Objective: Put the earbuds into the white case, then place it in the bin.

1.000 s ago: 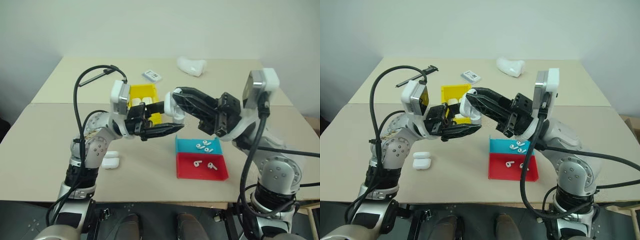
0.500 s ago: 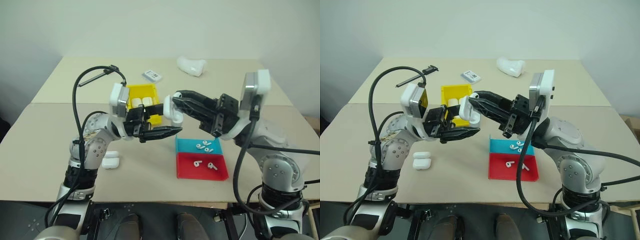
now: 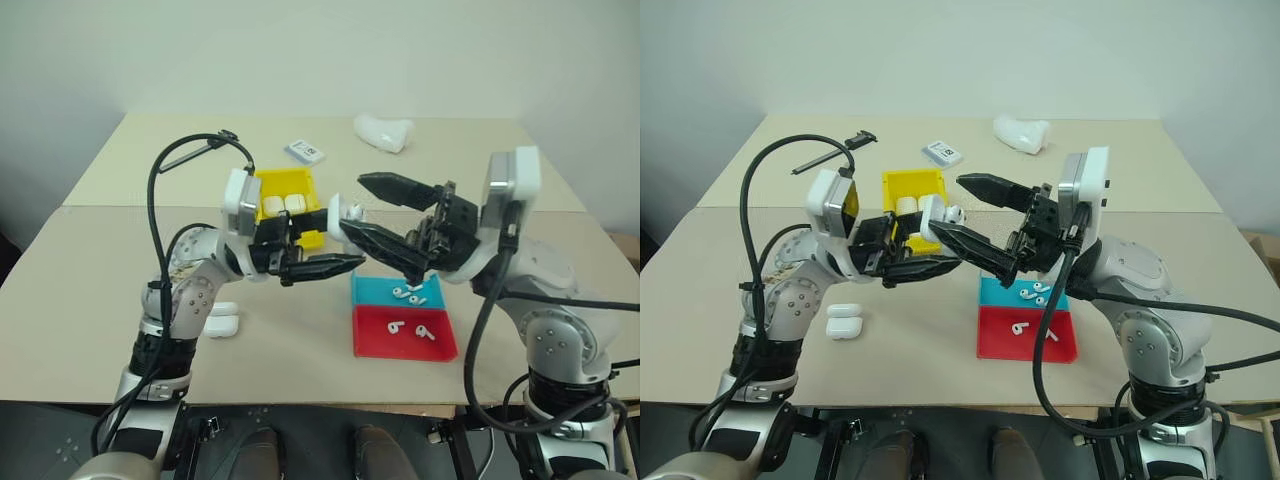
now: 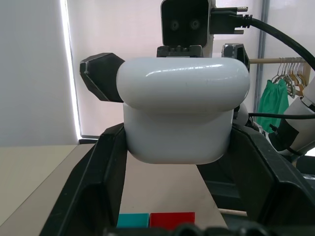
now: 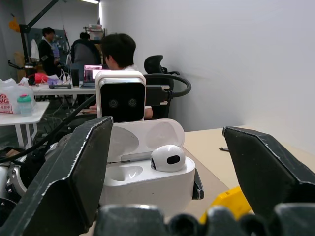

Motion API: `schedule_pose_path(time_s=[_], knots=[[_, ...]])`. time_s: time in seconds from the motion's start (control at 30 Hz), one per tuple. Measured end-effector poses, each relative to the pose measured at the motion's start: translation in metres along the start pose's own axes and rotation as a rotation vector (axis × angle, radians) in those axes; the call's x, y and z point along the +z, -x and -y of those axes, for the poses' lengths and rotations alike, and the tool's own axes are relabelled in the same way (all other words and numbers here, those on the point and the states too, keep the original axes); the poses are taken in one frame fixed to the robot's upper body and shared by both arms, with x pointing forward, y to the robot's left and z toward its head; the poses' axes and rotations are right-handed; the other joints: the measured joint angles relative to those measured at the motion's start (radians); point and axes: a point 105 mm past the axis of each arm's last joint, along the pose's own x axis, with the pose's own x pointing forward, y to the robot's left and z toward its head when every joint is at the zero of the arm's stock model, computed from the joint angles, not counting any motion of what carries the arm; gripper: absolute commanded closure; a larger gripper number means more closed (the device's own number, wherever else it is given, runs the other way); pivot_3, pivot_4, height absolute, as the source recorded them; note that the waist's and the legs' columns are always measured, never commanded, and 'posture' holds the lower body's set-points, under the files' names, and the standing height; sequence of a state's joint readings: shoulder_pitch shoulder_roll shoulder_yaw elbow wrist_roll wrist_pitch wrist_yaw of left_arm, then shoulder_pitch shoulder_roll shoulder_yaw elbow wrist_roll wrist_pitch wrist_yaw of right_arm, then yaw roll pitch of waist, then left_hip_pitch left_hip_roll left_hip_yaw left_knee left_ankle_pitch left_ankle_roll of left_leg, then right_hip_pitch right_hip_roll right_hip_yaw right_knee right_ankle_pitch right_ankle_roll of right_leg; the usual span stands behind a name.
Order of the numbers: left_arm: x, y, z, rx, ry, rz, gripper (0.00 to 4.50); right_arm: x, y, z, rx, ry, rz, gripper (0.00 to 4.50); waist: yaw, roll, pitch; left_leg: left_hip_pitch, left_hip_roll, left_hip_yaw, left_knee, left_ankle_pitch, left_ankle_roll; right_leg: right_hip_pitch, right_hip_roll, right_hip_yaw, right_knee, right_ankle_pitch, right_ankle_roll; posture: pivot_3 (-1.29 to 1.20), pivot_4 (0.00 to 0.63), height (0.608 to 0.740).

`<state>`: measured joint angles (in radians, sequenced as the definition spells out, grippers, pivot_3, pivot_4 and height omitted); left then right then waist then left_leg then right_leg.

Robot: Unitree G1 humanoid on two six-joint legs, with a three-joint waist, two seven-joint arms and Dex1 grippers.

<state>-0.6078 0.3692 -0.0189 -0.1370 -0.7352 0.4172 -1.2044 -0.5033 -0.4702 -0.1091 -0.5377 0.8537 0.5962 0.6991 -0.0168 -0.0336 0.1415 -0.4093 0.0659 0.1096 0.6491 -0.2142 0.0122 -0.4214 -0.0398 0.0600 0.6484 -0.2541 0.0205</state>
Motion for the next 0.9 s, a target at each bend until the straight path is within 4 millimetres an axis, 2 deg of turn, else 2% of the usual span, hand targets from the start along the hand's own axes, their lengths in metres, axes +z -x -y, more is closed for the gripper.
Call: schedule_pose_path(time_s=[0.07, 0.17, 0.27, 0.3, 0.37, 0.43, 0.5, 0.57, 0.67, 0.8, 0.9], knots=[[0.001, 0.000, 0.000, 0.000, -0.003, 0.005, 1.72, 0.005, 0.005, 0.010, -0.034, 0.004, -0.004, 0.32, 0.001, 0.000, 0.000, 0.000, 0.000, 0.000, 0.000, 0.000, 0.000, 0.000, 0.000, 0.000, 0.000, 0.000, 0.000, 0.00, 0.150, 0.740], [0.004, 0.002, 0.000, 0.004, -0.010, 0.012, 1.72, 0.024, 0.015, 0.030, -0.072, 0.058, -0.015, 0.32, 0.002, 0.000, 0.000, 0.000, 0.000, 0.000, 0.000, 0.000, 0.000, 0.000, 0.000, 0.000, -0.001, 0.000, 0.000, 0.00, 0.150, 0.740], [0.004, 0.003, 0.000, 0.011, -0.010, 0.015, 1.72, 0.030, 0.020, 0.048, -0.084, 0.113, -0.103, 0.32, 0.000, 0.000, 0.000, 0.000, 0.000, 0.000, -0.001, 0.000, 0.000, 0.000, 0.000, 0.001, -0.001, 0.000, 0.000, 0.00, 0.150, 0.740], [0.003, 0.003, 0.000, 0.015, -0.010, 0.016, 1.72, 0.024, 0.020, 0.056, -0.086, 0.163, -0.202, 0.32, -0.002, 0.001, 0.000, 0.000, 0.000, 0.001, 0.000, 0.000, 0.000, 0.000, 0.000, 0.001, -0.001, 0.000, 0.000, 0.00, 0.150, 0.740], [0.004, 0.003, 0.002, 0.017, -0.015, 0.017, 1.72, 0.002, 0.029, 0.074, -0.087, 0.308, -0.471, 0.32, -0.001, 0.001, 0.001, 0.000, 0.000, 0.002, -0.001, 0.000, 0.000, 0.000, 0.000, 0.000, -0.002, 0.000, 0.000, 0.00, 0.150, 0.740], [0.005, 0.003, 0.002, 0.021, -0.019, 0.017, 1.72, -0.026, 0.041, 0.082, -0.015, 0.437, -0.691, 0.32, -0.001, 0.001, 0.001, 0.000, 0.000, 0.002, -0.001, 0.000, 0.000, -0.001, 0.000, 0.001, -0.001, 0.000, 0.000, 0.00, 0.150, 0.740], [0.005, 0.004, 0.002, 0.028, -0.024, 0.018, 1.72, -0.058, 0.055, 0.085, 0.129, 0.490, -0.884, 0.69, -0.004, 0.001, 0.001, 0.000, 0.000, 0.003, -0.001, 0.000, 0.000, -0.001, 0.000, 0.001, -0.002, 0.000, 0.000, 0.00, 0.150, 0.740], [0.006, 0.004, 0.002, 0.037, -0.030, 0.020, 1.72, -0.076, 0.060, 0.082, 0.257, 0.491, -0.961, 1.15, -0.006, 0.002, 0.001, -0.001, 0.000, 0.003, -0.001, 0.000, 0.000, -0.002, 0.000, 0.003, -0.001, 0.000, 0.000, 0.00, 0.150, 0.740], [0.007, 0.005, 0.001, 0.055, -0.035, 0.022, 1.72, -0.087, 0.058, 0.079, 0.441, 0.533, -1.033, 2.05, -0.008, 0.003, 0.002, -0.001, 0.000, 0.002, -0.001, 0.000, 0.000, -0.002, 0.000, 0.003, -0.001, 0.000, 0.000, 0.00, 0.150, 0.740], [0.007, 0.007, 0.004, 0.073, -0.044, 0.021, 1.72, -0.109, 0.055, 0.083, 0.598, 0.562, -1.142, 2.05, -0.005, 0.003, 0.002, 0.000, 0.000, 0.003, 0.000, 0.000, 0.000, -0.002, 0.000, 0.002, -0.001, 0.000, 0.000, 0.00, 0.150, 0.740], [0.007, 0.008, 0.005, 0.088, -0.047, 0.018, 1.72, -0.130, 0.061, 0.081, 0.703, 0.543, -1.209, 2.05, -0.001, 0.003, 0.002, 0.000, 0.000, 0.004, 0.000, 0.000, 0.000, -0.002, 0.000, 0.002, -0.001, 0.000, 0.000, 0.00, 0.150, 0.740]])
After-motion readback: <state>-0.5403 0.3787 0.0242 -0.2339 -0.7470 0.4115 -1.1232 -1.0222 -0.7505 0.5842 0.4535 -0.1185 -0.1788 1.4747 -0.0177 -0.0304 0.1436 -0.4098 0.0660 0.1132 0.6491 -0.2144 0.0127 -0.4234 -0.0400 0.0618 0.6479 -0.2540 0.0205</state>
